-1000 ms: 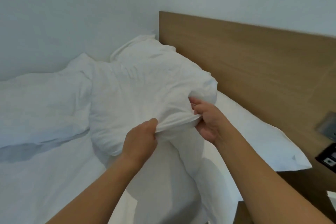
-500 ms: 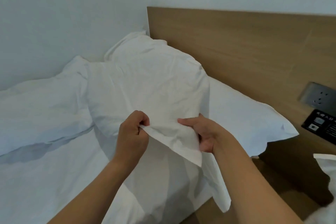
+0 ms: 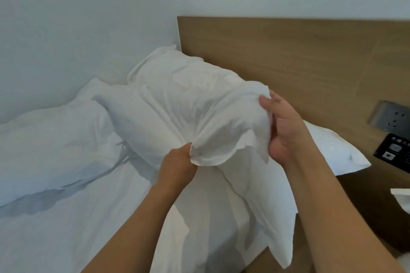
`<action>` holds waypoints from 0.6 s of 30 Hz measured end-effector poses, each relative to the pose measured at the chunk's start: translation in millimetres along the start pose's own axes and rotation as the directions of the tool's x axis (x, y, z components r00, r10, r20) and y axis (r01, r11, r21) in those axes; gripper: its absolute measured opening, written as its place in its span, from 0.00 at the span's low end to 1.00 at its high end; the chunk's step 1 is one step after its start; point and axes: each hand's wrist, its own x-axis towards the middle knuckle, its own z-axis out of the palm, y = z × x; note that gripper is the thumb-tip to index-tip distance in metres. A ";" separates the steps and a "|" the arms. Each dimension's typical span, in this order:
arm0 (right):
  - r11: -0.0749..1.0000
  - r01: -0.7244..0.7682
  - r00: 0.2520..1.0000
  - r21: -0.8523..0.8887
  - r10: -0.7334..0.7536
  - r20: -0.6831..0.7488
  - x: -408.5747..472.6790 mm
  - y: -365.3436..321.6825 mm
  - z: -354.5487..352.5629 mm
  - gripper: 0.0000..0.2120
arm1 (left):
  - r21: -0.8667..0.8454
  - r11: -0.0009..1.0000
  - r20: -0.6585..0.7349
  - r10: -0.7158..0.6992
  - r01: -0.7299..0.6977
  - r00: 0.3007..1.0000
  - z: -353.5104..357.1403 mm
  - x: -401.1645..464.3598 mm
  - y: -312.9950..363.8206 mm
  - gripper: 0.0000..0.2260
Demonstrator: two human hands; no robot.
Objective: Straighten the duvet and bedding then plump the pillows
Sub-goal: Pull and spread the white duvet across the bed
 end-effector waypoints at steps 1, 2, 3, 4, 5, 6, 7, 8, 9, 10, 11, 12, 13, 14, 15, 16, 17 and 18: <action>0.997 -0.018 1.000 0.078 0.018 0.007 0.7 1.2 -6.0 0.21 | 0.026 1.000 0.030 0.001 -0.002 1.000 -1.3 0.2 -0.1 0.06; 0.993 -0.044 0.999 0.112 0.043 0.014 -0.2 4.3 -10.7 0.20 | 0.048 0.999 0.025 -0.002 0.001 1.000 -4.1 0.6 0.0 0.07; 0.993 -0.084 0.996 0.086 0.081 0.030 -1.8 8.1 -12.3 0.21 | 0.093 0.996 -0.001 -0.004 0.004 1.000 -6.4 1.1 0.7 0.05; 0.992 -0.127 0.991 0.004 0.127 0.041 -4.6 13.7 -10.7 0.27 | 0.172 0.985 -0.024 0.012 -0.008 1.000 -9.0 0.0 4.2 0.02; 0.977 -0.182 0.983 -0.112 0.185 0.013 -6.3 22.9 -9.5 0.37 | 0.252 0.968 -0.035 0.033 -0.023 0.999 -9.5 -2.2 8.4 0.03; 0.947 -0.241 0.970 -0.210 0.231 -0.071 -8.2 30.4 -6.0 0.47 | 0.295 0.954 -0.032 0.068 -0.056 0.997 -8.4 -5.8 13.5 0.05; 0.920 -0.281 0.953 -0.273 0.234 -0.195 -5.1 40.9 -9.0 0.52 | 0.323 0.940 -0.001 0.114 -0.108 0.993 -4.4 -9.8 18.5 0.08; 0.913 -0.306 0.926 -0.270 0.219 -0.307 -1.9 49.6 -14.2 0.53 | 0.328 0.931 0.056 0.152 -0.162 0.987 0.3 -15.1 24.6 0.09; 0.916 -0.329 0.890 -0.231 0.219 -0.400 4.0 58.4 -24.9 0.51 | 0.319 0.922 0.134 0.186 -0.220 0.973 6.5 -21.0 29.9 0.10; 0.921 -0.360 0.850 -0.152 0.256 -0.461 6.6 63.0 -32.2 0.46 | 0.304 0.914 0.219 0.208 -0.269 0.953 13.3 -28.2 33.9 0.11; 0.922 -0.380 0.823 -0.074 0.301 -0.482 11.7 64.3 -39.7 0.36 | 0.276 0.912 0.297 0.219 -0.303 0.929 19.0 -34.7 37.7 0.10; 0.924 -0.382 0.805 -0.024 0.319 -0.499 21.1 61.1 -45.6 0.25 | 0.230 0.922 0.346 0.221 -0.311 0.912 21.5 -38.4 41.2 0.09; 0.929 -0.370 0.791 0.011 0.321 -0.522 28.6 50.0 -40.3 0.17 | 0.163 0.945 0.348 0.213 -0.283 0.913 19.8 -39.9 45.0 0.07; 0.947 -0.321 0.822 0.027 0.293 -0.488 36.1 31.5 -28.5 0.14 | 0.087 0.968 0.304 0.201 -0.237 0.931 14.4 -37.8 51.2 0.07; 0.972 -0.235 0.879 0.024 0.224 -0.420 45.8 7.5 -13.0 0.15 | 0.018 0.980 0.212 0.189 -0.197 0.959 6.6 -31.2 61.1 0.08; 0.988 -0.153 0.928 0.000 0.144 -0.343 49.9 -19.5 8.9 0.17 | -0.044 0.982 0.094 0.186 -0.183 0.978 -3.8 -21.5 74.2 0.12; 0.997 -0.080 0.960 -0.012 0.074 -0.269 51.3 -42.6 27.7 0.17 | -0.089 0.976 -0.021 0.195 -0.197 0.980 -14.6 -9.5 90.1 0.14; 1.000 -0.015 0.980 -0.005 0.014 -0.198 49.9 -66.7 46.4 0.16 | -0.124 0.965 -0.112 0.216 -0.229 0.970 -23.8 3.1 107.7 0.15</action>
